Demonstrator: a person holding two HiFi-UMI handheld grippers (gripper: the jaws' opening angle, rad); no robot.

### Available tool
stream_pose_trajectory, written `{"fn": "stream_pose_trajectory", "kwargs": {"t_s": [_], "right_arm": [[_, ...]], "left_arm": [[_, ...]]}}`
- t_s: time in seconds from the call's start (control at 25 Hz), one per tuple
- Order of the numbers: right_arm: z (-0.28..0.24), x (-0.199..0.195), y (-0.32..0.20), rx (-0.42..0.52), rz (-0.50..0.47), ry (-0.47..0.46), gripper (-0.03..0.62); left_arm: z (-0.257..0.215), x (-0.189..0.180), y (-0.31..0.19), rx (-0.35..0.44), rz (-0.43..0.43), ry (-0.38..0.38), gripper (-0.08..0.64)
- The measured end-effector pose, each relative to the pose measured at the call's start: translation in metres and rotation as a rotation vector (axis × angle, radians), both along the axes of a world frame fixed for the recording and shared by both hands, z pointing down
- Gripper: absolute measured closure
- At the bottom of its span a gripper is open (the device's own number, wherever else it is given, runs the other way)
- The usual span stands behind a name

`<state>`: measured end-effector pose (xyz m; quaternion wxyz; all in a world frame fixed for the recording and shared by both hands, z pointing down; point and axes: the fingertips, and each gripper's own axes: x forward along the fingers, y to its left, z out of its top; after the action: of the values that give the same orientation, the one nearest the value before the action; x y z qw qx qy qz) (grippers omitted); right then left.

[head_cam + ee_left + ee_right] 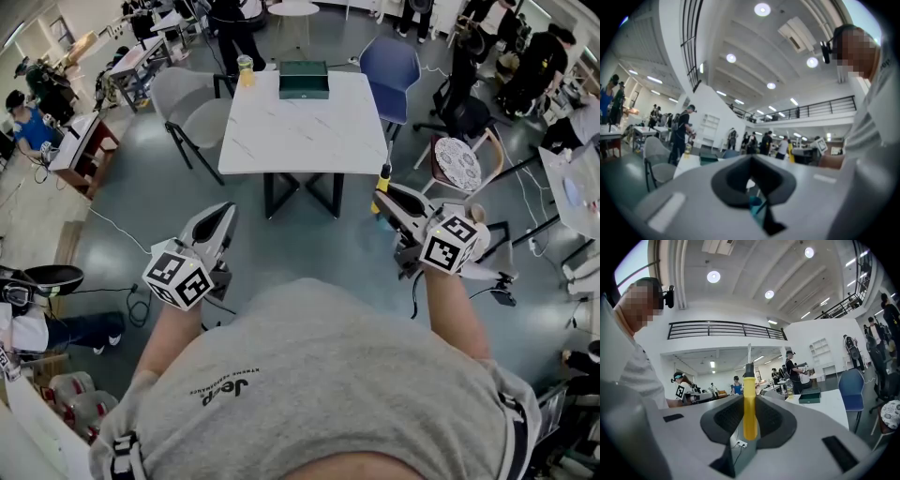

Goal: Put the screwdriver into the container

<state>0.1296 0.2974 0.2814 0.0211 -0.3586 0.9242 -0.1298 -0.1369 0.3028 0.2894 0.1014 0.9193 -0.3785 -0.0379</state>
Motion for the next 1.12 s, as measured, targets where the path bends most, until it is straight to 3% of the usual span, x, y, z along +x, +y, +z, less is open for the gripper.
{"fn": "stream_pose_trajectory", "kwargs": {"t_s": [0.16, 0.68, 1.12], "right_arm": [[-0.003, 0.010, 0.008, 0.012, -0.010, 0.014, 0.515], [0.001, 0.103, 0.025, 0.023, -0.031, 0.001, 0.515], [0.014, 0.127, 0.024, 0.020, -0.017, -0.011, 0.515]], "left_arm": [[-0.001, 0.017, 0.001, 0.000, 0.007, 0.001, 0.560], [0.000, 0.116, 0.014, -0.005, 0.014, -0.012, 0.560], [0.012, 0.135, 0.010, -0.022, 0.022, -0.014, 0.560]]}}
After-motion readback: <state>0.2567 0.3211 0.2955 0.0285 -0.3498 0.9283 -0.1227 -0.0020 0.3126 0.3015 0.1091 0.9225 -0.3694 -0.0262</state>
